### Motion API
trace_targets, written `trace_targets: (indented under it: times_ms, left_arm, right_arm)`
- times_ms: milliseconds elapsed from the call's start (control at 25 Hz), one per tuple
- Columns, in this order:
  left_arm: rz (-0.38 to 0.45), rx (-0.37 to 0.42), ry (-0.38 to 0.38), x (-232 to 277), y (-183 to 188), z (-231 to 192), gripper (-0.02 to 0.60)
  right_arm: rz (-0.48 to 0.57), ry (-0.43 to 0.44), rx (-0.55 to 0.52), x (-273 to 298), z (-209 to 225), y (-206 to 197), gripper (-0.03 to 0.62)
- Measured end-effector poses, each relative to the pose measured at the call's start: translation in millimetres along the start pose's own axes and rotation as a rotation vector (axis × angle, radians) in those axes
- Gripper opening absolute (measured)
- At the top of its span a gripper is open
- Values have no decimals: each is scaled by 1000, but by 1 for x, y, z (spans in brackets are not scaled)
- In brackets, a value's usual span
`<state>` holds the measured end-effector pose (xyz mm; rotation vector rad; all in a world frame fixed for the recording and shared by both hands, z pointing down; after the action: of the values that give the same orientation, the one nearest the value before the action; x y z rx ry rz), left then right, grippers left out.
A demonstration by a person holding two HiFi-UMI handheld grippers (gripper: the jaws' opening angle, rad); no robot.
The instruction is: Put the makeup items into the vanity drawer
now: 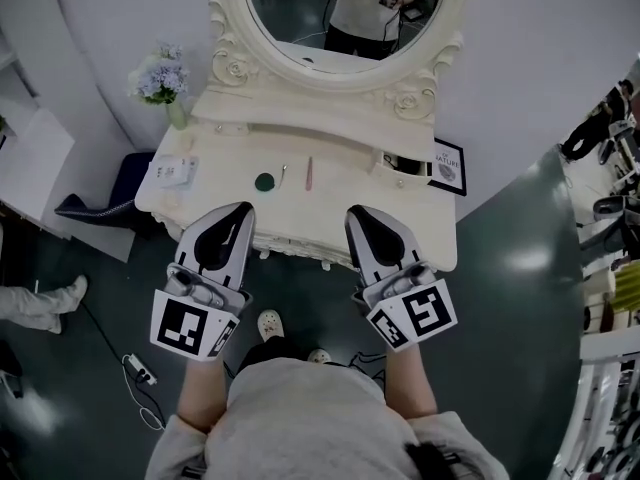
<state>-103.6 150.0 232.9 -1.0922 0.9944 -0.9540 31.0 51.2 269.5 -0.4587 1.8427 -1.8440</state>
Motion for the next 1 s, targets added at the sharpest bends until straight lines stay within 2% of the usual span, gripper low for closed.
trace_targets:
  times_ms: [600,1000]
  left_arm:
    - [7,-16,-67,11,-29,-88,14]
    - [0,-59,-151,27,-53,-109,14]
  right_arm:
    - [-15,-68,-5,81,-17,-20,28]
    - [-37,-152,-14,93,-15,-31,28]
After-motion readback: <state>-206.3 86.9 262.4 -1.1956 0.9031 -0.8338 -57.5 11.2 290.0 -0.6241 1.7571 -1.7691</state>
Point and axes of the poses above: the fingertips, and each gripper's own axes: x forward along the fingers, z to its right, y out of its top, the point moved 2 cm from there along -x, backward along the fingers, and after that the axes turned 14 degrees about -y, right-handed, at the moved point
